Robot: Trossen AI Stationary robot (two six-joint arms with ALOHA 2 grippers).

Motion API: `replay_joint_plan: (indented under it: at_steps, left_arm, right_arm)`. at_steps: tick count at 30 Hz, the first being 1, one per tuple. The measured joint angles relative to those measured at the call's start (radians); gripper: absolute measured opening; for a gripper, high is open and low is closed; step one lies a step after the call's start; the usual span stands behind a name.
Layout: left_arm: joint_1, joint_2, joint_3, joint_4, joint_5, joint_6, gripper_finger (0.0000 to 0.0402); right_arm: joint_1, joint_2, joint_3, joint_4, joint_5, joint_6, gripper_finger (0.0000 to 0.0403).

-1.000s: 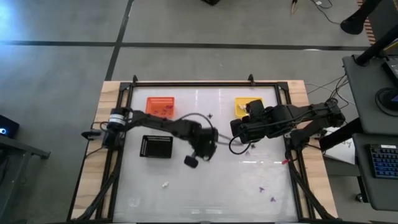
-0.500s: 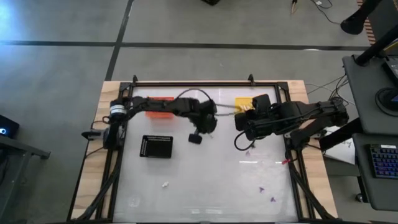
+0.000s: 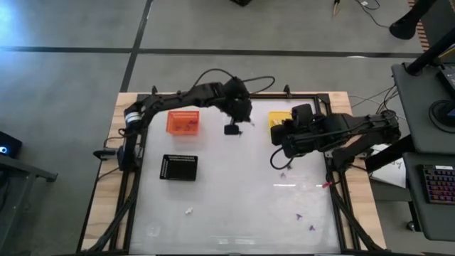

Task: Sort Halloween decoration
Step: Put the white skeleton toy into the yellow bin

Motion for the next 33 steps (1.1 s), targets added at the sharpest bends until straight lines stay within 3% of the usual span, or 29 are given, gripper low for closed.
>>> replay_joint_plan:
  at_steps: [9,18,26,33]
  left_arm:
    - [0.039,0.126,0.192,-0.008,0.026,-0.006,0.0]
    - [0.067,0.316,0.522,-0.111,0.096,-0.056,0.0]
    - [0.084,0.312,0.403,-0.01,0.103,-0.064,0.0]
    - [0.083,0.349,0.406,0.043,0.151,-0.103,0.0]
  right_arm:
    - [-0.062,-0.015,0.0,0.001,-0.001,-0.057,0.0054]
    - [-0.123,-0.07,-0.003,0.001,0.005,-0.127,0.0054]
    - [-0.132,-0.093,-0.07,0.0,0.002,-0.129,0.0054]
    - [-0.137,-0.093,-0.132,0.004,-0.02,-0.069,0.0054]
